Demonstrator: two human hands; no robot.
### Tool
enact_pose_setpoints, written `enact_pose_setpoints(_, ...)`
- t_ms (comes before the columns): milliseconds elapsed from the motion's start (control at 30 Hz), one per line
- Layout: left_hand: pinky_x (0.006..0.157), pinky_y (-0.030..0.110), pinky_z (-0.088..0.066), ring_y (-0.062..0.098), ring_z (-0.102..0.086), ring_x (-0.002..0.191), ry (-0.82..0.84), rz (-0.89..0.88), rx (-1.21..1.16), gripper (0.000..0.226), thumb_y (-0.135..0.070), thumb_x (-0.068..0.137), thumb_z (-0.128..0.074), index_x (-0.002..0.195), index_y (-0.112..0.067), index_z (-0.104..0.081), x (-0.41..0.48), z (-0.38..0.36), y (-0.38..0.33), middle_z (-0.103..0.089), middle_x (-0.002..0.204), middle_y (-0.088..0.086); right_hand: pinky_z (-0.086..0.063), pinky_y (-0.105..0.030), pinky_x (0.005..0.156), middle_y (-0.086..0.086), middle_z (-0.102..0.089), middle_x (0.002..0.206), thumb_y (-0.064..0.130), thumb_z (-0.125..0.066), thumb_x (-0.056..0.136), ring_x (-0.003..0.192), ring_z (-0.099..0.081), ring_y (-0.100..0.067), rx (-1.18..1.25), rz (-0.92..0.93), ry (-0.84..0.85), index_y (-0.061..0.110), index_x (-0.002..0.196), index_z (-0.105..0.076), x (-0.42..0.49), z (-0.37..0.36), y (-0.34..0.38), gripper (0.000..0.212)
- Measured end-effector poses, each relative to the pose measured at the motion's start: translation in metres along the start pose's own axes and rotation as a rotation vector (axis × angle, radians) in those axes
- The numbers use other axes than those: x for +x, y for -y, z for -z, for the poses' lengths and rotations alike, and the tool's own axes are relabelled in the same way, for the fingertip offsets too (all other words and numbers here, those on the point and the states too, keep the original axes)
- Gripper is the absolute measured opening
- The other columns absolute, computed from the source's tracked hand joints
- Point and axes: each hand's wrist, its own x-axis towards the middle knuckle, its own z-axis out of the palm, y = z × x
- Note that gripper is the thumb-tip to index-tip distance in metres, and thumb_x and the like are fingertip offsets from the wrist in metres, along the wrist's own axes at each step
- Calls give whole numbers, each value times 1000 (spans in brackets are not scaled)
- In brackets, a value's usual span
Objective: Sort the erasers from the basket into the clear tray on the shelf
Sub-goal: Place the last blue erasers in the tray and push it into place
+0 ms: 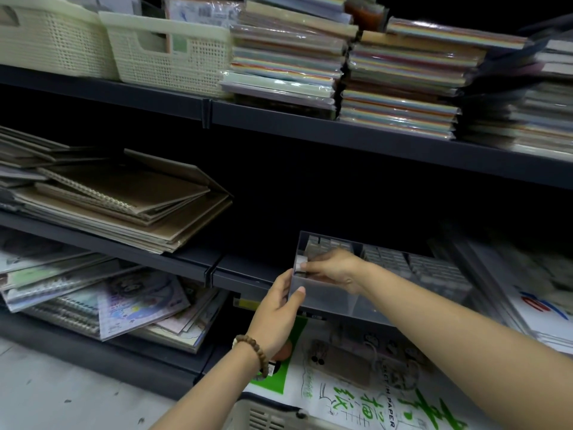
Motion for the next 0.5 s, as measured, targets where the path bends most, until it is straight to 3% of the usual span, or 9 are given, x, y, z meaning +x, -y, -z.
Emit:
enact_pose_setpoints(200, 102, 20, -33, 2, -38, 127, 14, -20, -20, 49, -30, 94, -49, 140, -33, -32, -2, 2, 2, -40, 142, -10, -47, -39, 100, -11, -65, 117, 38, -73, 78, 109, -61, -23, -52, -41, 56, 5, 118, -62, 2, 2, 1, 54)
enact_pose_setpoints(300, 103, 19, -33, 1, -36, 129, 26, -43, 15, 52, -32, 93, -50, 141, -32, -30, -4, 1, 3, -38, 141, -14, -53, -33, 92, -9, -67, 113, 42, -71, 79, 102, -63, -20, -81, -34, 65, 7, 114, -64, -1, 4, 1, 50)
enact_pose_setpoints(367, 104, 20, -34, 1, -38, 128, 24, -47, -1, 52, -31, 93, -51, 141, -29, -32, -6, 1, 2, -41, 139, -14, -55, -25, 84, -11, -66, 114, 38, -67, 84, 99, -63, -19, -92, 19, 48, 5, 115, -64, -6, 5, 2, 46)
enact_pose_setpoints(467, 97, 18, -38, 0, -46, 119, 4, -14, -67, 40, -28, 93, -51, 132, -31, -41, -8, 4, 0, -51, 127, -16, -52, -32, 93, -19, -64, 118, 28, -63, 89, 106, -63, -26, 30, 77, 31, 0, 122, -58, -21, 15, 6, 43)
enact_pose_setpoints(500, 97, 19, -39, 1, -47, 118, -2, -4, -73, 38, -28, 93, -50, 130, -30, -43, -10, 4, 0, -52, 124, -17, -53, -28, 89, -19, -63, 120, 24, -63, 89, 106, -64, -24, 116, 90, 47, 0, 126, -55, -29, 20, 7, 45)
